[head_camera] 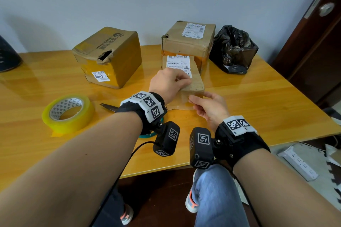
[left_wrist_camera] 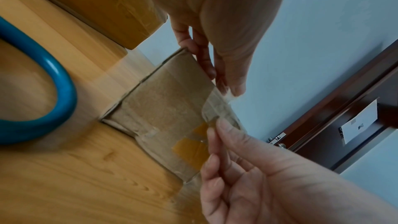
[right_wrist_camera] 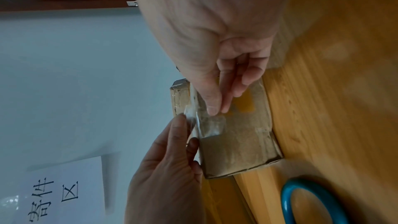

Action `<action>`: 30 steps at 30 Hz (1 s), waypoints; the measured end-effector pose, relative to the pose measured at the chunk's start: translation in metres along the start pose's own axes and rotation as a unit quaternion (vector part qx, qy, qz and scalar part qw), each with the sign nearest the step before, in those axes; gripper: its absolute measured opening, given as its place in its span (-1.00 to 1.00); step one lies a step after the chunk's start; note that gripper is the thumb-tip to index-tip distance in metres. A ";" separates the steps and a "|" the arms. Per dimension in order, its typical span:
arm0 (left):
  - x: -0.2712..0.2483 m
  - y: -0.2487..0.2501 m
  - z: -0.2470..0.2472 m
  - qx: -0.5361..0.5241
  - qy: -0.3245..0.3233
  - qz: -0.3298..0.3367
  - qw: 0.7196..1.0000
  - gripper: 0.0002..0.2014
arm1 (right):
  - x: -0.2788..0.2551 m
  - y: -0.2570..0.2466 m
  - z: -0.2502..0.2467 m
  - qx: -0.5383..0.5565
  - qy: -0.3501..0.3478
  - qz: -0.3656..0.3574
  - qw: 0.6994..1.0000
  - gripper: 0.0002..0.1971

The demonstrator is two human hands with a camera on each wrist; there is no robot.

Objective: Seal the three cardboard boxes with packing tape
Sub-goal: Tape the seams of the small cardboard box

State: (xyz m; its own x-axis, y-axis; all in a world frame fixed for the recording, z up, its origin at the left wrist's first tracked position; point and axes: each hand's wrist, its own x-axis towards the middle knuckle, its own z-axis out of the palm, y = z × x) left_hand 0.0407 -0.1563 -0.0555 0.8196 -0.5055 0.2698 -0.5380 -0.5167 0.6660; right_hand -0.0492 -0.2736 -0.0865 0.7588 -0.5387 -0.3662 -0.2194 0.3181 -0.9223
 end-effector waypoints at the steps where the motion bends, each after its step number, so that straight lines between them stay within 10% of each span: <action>1: 0.000 0.000 0.001 -0.003 0.000 -0.002 1.000 -0.90 | 0.000 0.000 0.000 -0.009 0.000 -0.004 1.000 -0.54; 22: 0.005 -0.001 -0.003 -0.077 -0.030 -0.050 0.995 -0.89 | 0.007 -0.009 -0.005 -0.188 -0.011 -0.068 0.980 -0.65; 30: 0.008 -0.002 -0.003 -0.090 -0.036 -0.061 0.993 -0.89 | 0.015 -0.026 -0.004 -0.416 0.022 -0.149 0.897 -0.38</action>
State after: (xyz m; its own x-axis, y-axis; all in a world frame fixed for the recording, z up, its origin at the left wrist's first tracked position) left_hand 0.0486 -0.1578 -0.0527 0.8563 -0.4989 0.1333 -0.3868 -0.4487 0.8057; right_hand -0.0347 -0.2931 -0.0680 0.8389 -0.5391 -0.0751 -0.4062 -0.5284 -0.7455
